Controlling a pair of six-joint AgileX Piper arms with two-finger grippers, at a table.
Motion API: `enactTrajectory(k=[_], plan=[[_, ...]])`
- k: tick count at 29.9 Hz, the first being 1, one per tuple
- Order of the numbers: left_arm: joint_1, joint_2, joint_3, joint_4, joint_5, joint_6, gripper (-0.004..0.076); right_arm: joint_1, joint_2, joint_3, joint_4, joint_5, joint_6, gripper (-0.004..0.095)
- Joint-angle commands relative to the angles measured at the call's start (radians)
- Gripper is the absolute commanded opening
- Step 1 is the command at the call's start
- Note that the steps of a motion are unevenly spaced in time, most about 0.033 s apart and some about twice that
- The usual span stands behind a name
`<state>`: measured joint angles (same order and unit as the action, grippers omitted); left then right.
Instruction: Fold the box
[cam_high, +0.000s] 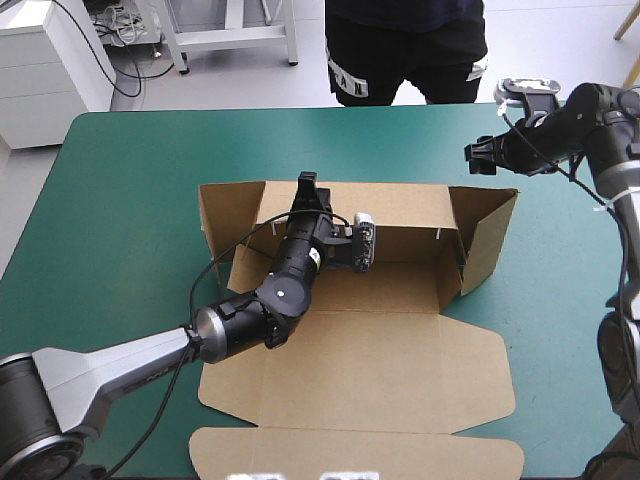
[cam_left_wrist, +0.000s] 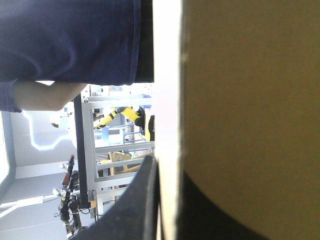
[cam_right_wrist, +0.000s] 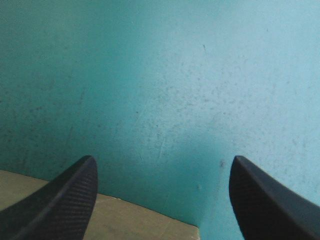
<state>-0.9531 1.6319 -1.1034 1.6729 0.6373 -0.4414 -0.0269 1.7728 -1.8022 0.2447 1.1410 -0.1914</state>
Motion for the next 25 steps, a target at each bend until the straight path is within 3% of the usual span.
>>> enactTrajectory(k=[1, 11, 25], plan=[[-0.006, -0.043, -0.018, 0.024, 0.001, -0.007, -0.0008, -0.008, -0.001, -0.034, -0.004, -0.019, -0.003, 0.0668], [-0.006, -0.043, -0.018, -0.014, 0.017, -0.014, -0.0008, -0.008, -0.015, -0.012, 0.020, 0.029, -0.013, 0.0668], [-0.006, -0.043, -0.018, -0.052, 0.053, -0.014, -0.0008, -0.008, -0.208, 0.304, 0.041, -0.045, -0.122, 0.0668]])
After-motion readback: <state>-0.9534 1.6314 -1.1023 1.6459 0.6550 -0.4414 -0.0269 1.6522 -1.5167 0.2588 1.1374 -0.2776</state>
